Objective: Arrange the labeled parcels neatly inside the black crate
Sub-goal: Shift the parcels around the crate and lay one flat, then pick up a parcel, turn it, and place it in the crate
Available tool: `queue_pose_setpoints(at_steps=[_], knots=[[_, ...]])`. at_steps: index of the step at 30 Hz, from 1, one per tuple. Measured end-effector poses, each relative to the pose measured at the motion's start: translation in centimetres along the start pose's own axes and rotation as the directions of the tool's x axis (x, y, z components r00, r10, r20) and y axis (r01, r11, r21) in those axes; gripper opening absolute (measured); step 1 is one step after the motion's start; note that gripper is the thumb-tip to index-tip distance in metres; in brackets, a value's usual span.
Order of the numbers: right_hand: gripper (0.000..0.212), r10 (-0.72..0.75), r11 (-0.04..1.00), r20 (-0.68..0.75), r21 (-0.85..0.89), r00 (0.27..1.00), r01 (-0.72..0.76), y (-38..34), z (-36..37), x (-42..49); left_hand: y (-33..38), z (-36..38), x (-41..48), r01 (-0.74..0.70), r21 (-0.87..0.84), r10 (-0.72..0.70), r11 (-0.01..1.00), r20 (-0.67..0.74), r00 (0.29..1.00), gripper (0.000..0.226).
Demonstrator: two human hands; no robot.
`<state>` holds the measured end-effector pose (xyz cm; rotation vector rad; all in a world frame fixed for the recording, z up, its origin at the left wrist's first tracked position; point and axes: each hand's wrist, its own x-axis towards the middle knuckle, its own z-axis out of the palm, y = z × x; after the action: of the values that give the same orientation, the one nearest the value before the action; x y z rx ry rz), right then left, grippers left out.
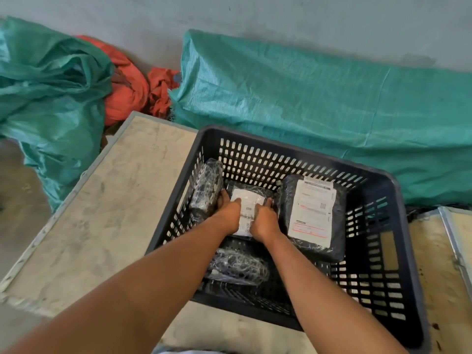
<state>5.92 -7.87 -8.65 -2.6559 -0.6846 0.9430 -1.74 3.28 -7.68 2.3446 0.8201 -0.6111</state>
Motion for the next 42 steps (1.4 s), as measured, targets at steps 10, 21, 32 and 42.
queue_pose_setpoints(at_steps=[10, 21, 32, 42], knots=[[0.048, -0.067, 0.996, -0.026, 0.057, 0.997, 0.069, -0.5, -0.5, -1.5, 0.3, -1.3, -0.7, -0.069, -0.173, 0.071, 0.982, 0.005, 0.997, 0.082], [0.055, -0.289, 0.849, -0.137, 0.421, 0.947, 0.32, -6.5, -1.1, -2.1, -1.3, -13.7, -11.1, -0.509, -0.295, 0.29, 0.809, -0.553, 0.781, 0.055], [0.078, -0.313, 0.798, -0.203, 0.474, 0.928, 0.373, -9.3, 1.3, -3.0, -9.9, -9.9, -12.8, -0.355, -0.455, 0.158, 0.817, -0.415, 0.896, 0.064], [0.069, -0.208, 0.639, -0.083, 0.743, 0.975, 0.2, -6.4, -2.2, -4.4, -10.4, -9.6, -12.4, -0.381, -0.558, 0.148, 0.738, -0.417, 0.897, 0.062]])
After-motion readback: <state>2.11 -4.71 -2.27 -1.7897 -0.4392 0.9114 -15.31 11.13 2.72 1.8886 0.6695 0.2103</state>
